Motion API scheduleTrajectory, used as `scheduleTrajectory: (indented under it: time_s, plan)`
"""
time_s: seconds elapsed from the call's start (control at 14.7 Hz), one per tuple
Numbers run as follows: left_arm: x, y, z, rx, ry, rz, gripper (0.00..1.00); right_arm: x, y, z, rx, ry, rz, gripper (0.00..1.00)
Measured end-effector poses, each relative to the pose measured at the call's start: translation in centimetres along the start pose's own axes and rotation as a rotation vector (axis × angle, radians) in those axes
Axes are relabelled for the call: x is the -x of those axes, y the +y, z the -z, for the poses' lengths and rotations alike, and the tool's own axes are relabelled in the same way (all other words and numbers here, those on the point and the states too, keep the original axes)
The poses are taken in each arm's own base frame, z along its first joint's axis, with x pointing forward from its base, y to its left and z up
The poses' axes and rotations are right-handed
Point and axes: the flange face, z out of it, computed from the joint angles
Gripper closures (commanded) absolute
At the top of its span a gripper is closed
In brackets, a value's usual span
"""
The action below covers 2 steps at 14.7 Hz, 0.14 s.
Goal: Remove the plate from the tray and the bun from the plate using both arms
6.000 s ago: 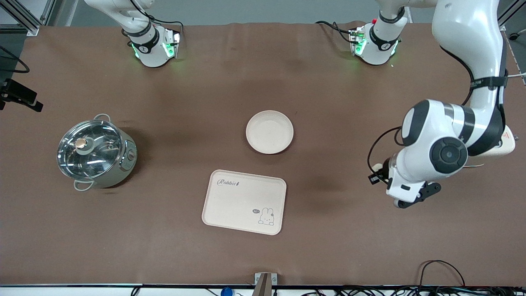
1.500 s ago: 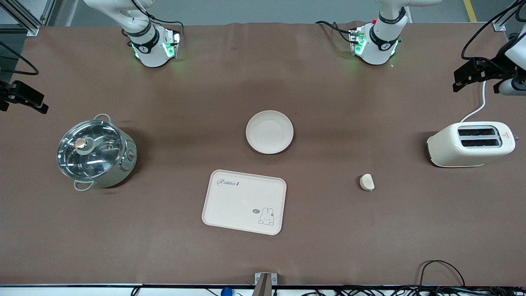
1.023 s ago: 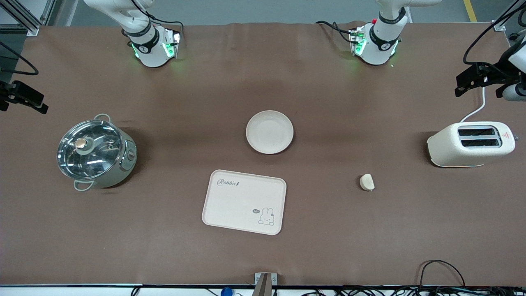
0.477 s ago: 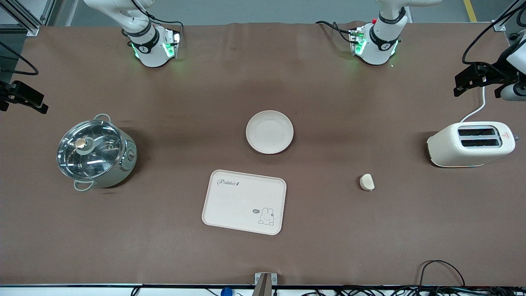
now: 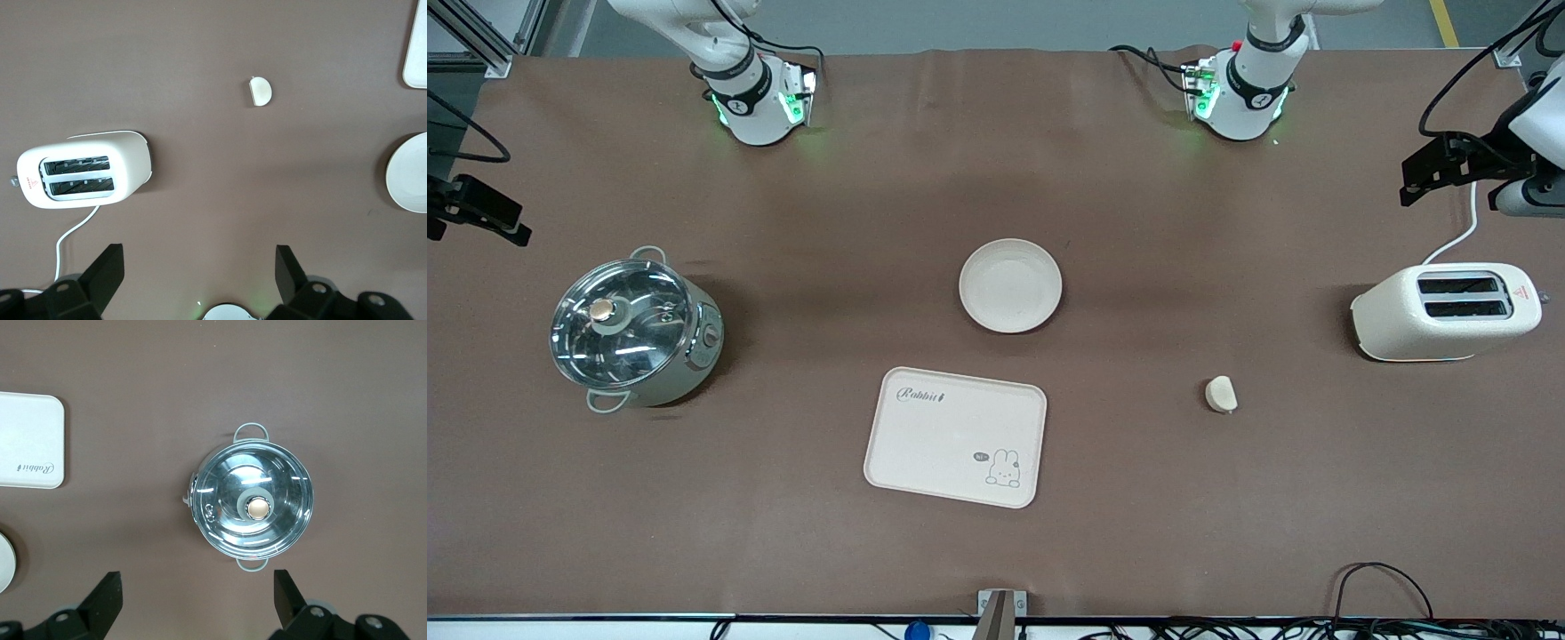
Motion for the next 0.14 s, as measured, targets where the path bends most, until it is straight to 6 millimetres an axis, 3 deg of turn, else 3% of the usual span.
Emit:
scheduleTrajectory:
  time_s: [0.14]
  plan:
    - [0.01, 0.11, -0.01, 0.000, -0.001, -0.002, 0.00, 0.00, 0.00, 0.00, 0.000, 0.000, 0.000, 0.00]
